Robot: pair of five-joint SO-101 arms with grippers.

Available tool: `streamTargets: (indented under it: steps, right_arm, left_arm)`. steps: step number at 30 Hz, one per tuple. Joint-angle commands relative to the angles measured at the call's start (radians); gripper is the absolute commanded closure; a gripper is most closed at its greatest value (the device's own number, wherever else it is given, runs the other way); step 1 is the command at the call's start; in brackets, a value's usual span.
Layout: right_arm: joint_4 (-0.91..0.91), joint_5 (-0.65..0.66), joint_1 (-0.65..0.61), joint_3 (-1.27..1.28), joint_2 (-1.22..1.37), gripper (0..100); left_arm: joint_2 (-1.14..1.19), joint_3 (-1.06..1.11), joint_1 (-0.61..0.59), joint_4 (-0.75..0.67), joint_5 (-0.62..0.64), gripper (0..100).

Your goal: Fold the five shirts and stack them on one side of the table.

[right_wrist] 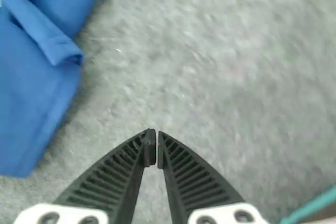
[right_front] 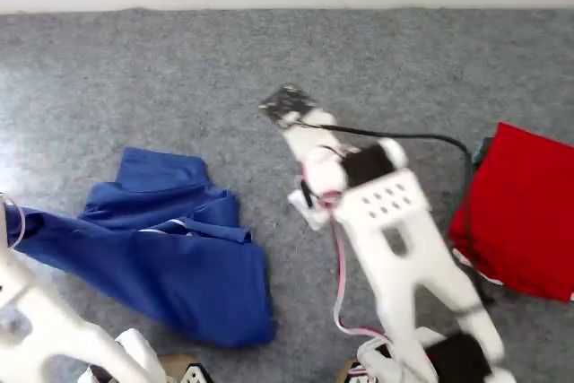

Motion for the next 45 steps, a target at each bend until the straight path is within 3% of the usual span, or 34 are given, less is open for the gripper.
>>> streamTargets:
  steps: [1,8,12,15,25,29,36,45]
  right_arm:
    - [0.056,0.002,-0.107,-0.147,0.140,98.3]
    - [0.259,0.008,-0.269,-0.388,0.452,97.4]
    - [0.343,0.002,-0.320,-0.543,0.605,87.5]
    - [0.348,0.002,-0.352,-0.614,0.662,81.6]
    - [0.326,-0.061,-0.460,-0.637,0.802,81.6]
    - [0.306,-0.089,-0.456,-0.637,0.858,83.1]
    - [0.317,-0.087,-0.415,-0.637,0.855,99.5]
    - [0.352,0.015,-0.260,-0.631,0.685,98.8]
  left_arm:
    - [-0.017,0.010,-0.005,-0.020,0.009,99]
    - [-0.023,0.096,-0.011,-0.086,0.009,99]
    - [-0.018,0.102,-0.008,-0.084,0.009,99]
    - [-0.017,0.104,-0.006,-0.084,0.009,99]
    - [-0.017,0.104,-0.005,-0.084,0.009,99]
    - [-0.017,0.104,-0.005,-0.084,0.009,99]
    - [-0.017,0.101,-0.005,-0.084,0.009,99]
    - [-0.025,0.010,0.005,-0.037,0.009,99]
